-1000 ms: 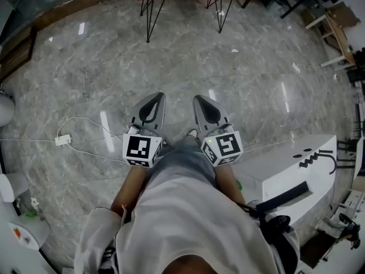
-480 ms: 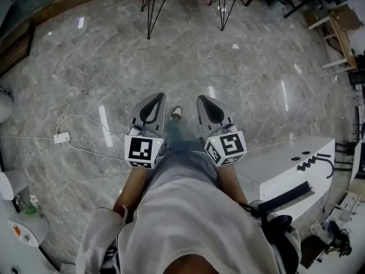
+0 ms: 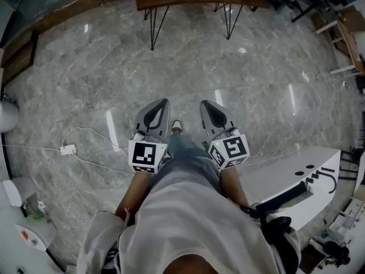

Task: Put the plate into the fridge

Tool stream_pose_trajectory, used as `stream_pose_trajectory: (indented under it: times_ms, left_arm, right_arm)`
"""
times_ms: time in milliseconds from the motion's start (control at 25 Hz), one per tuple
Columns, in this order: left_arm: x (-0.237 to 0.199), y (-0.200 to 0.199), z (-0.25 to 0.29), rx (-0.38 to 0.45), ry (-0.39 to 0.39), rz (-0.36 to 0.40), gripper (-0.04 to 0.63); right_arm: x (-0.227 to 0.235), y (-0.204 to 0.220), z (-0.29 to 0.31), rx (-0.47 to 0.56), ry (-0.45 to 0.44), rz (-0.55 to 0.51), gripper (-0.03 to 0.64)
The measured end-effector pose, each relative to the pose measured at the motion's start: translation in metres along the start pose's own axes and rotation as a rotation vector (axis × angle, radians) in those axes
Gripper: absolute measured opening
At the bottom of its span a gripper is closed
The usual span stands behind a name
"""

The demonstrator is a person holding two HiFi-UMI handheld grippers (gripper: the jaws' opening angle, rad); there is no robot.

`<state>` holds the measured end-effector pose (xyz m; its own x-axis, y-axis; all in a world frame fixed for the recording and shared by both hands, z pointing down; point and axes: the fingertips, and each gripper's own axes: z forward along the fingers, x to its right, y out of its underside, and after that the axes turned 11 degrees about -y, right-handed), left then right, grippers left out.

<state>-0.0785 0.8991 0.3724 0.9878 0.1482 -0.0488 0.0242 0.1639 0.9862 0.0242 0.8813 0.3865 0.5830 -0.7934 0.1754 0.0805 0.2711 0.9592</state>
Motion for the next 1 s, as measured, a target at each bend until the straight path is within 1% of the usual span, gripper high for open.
stream_pose_trajectory:
  times_ms: [120, 320, 480, 560, 680, 760, 920, 1000]
  left_arm:
    - [-0.002, -0.020, 0.059, 0.003, -0.004, 0.014, 0.016]
    - [-0.008, -0.047, 0.154, -0.005, -0.033, 0.016, 0.016]
    - [-0.022, -0.060, 0.215, -0.009, -0.057, 0.027, 0.016]
    - [-0.031, -0.064, 0.240, -0.007, -0.074, 0.029, 0.016]
    - [-0.040, -0.069, 0.268, -0.012, -0.089, 0.001, 0.017]
    - [-0.044, -0.074, 0.279, -0.012, -0.092, -0.009, 0.017]
    - [-0.058, -0.085, 0.296, 0.003, -0.095, -0.002, 0.016]
    - [-0.069, -0.088, 0.300, 0.005, -0.098, -0.016, 0.017]
  right_arm:
    - [0.050, -0.020, 0.028, -0.001, -0.018, -0.011, 0.017]
    - [0.145, -0.054, 0.068, 0.003, -0.017, -0.015, 0.017]
    - [0.195, -0.072, 0.108, 0.004, -0.051, -0.016, 0.017]
    - [0.212, -0.079, 0.127, 0.001, -0.075, -0.022, 0.017]
    - [0.227, -0.086, 0.152, -0.011, -0.108, -0.033, 0.017]
    - [0.230, -0.088, 0.163, -0.019, -0.126, -0.029, 0.017]
    - [0.235, -0.099, 0.189, -0.021, -0.148, -0.028, 0.017]
    - [0.231, -0.103, 0.200, -0.026, -0.153, -0.031, 0.017]
